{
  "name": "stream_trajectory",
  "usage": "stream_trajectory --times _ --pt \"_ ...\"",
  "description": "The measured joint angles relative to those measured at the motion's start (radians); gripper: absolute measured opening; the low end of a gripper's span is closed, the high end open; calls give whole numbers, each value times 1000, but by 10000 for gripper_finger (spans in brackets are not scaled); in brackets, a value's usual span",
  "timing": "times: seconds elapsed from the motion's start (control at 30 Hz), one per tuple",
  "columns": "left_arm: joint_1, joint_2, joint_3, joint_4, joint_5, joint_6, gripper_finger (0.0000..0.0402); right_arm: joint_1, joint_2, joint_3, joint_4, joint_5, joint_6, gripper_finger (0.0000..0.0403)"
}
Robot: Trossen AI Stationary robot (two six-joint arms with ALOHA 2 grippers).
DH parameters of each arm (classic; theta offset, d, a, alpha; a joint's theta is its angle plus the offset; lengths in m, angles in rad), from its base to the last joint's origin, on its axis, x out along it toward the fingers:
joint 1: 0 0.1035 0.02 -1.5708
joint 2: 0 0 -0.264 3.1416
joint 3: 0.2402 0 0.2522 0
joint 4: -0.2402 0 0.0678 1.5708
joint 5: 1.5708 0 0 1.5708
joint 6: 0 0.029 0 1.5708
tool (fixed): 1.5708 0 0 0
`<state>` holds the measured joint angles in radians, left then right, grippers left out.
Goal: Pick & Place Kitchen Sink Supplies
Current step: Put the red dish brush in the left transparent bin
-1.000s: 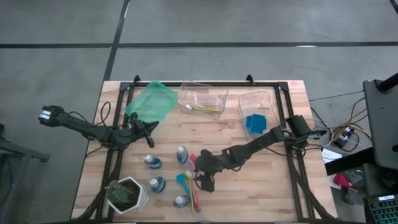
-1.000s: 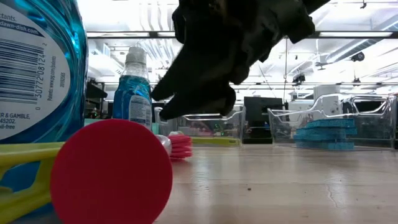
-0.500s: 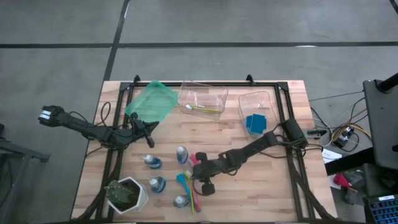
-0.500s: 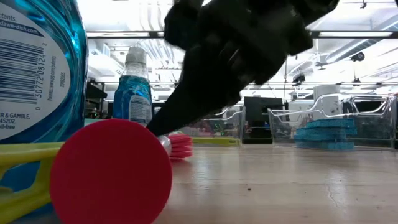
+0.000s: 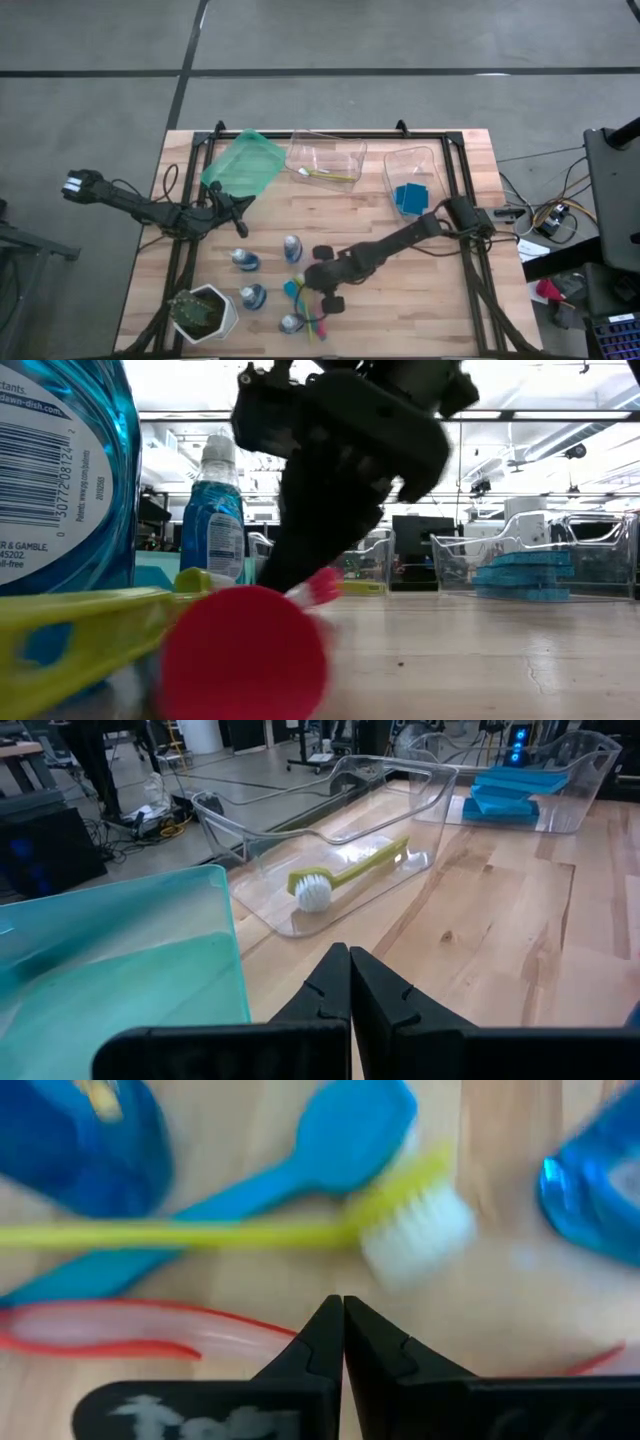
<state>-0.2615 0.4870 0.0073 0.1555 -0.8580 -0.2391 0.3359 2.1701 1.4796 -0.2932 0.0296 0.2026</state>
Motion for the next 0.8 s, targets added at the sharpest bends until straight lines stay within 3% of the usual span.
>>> stream_trajectory --times 0.13,0.4,0.57,0.8 --pt "0 0 0 -9 0 0 0 0 -1 60 -172 -1 2 8" --pt "0 0 0 -17 0 0 0 0 0 90 -358 22 -9 8" --pt "0 0 0 -17 0 0 0 0 -8 106 -397 72 -110 8" --pt "0 0 0 -18 0 0 0 12 -50 172 -515 58 -279 9"
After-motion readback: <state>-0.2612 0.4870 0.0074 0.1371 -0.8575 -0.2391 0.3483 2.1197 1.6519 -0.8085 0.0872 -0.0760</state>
